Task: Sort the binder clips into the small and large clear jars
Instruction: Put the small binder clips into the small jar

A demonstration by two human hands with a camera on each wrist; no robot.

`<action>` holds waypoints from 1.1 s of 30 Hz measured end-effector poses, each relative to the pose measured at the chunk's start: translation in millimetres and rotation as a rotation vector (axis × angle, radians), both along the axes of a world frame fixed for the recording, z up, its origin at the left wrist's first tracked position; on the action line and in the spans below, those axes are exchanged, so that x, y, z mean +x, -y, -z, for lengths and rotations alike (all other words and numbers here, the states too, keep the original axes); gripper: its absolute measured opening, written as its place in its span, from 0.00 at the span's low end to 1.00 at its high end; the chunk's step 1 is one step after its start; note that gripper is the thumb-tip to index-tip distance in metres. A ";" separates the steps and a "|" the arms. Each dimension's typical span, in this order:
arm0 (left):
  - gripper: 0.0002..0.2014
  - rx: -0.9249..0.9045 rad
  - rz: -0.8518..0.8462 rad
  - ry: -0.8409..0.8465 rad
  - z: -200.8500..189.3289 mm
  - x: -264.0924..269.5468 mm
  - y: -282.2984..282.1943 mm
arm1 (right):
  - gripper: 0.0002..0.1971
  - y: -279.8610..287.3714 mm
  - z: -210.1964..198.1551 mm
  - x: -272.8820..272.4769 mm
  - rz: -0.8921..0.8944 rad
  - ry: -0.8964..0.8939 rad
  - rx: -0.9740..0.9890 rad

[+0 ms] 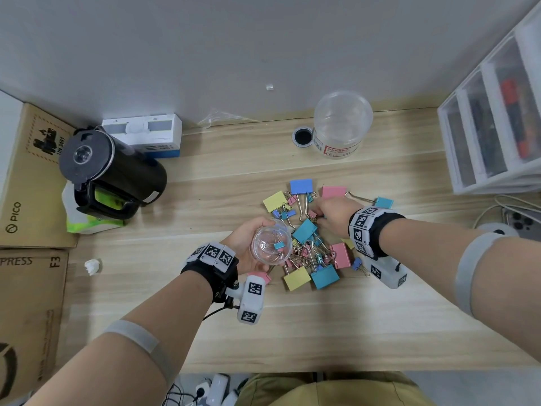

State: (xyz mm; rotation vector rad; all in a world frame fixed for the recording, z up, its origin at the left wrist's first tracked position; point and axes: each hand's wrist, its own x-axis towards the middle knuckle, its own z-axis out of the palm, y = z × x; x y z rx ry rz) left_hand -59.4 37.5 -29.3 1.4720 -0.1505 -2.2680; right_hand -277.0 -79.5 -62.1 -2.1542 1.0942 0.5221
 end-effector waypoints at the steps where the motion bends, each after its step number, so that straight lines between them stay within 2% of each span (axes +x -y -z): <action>1: 0.19 -0.004 -0.002 -0.014 -0.4 0.2 0.4 | 0.09 -0.2 -0.3 0.6 -0.001 -0.009 0.012; 4: 0.19 -0.025 0.004 -0.047 -0.1 2.0 0.7 | 0.23 -1.3 -3.4 1.3 0.023 -0.032 0.053; 5: 0.19 -0.030 0.007 -0.048 0.6 2.7 0.8 | 0.24 -0.5 -4.1 0.2 0.033 -0.022 0.060; 10: 0.22 -0.027 0.011 -0.042 2.6 0.9 1.4 | 0.13 4.1 -18.5 -7.8 0.110 0.104 0.054; 15: 0.26 -0.017 0.028 -0.010 1.7 -2.8 1.3 | 0.21 10.3 -15.4 -9.1 0.443 0.234 0.059; 17: 0.26 -0.022 0.019 -0.013 1.1 -3.3 1.3 | 0.21 11.1 -13.4 -6.7 0.644 0.306 0.245; 20: 0.27 -0.030 0.004 -0.030 1.1 -2.4 0.3 | 0.12 12.4 -14.8 -4.8 1.009 0.588 0.804; 22: 0.26 -0.033 -0.007 -0.042 0.1 -1.3 -1.4 | 0.14 13.6 -21.1 -3.0 1.178 0.703 1.091; 23: 0.24 -0.038 -0.007 -0.042 -0.3 -0.9 -1.7 | 0.15 14.5 -23.8 -2.5 1.224 0.727 1.174; 27: 0.21 -0.032 -0.009 -0.049 -2.3 -0.3 -4.4 | 0.14 16.6 -22.8 -2.8 1.296 0.735 1.261; 33: 0.25 -0.059 0.017 -0.046 -4.3 -2.6 -4.9 | 0.10 18.8 -14.1 -4.7 1.297 0.668 1.131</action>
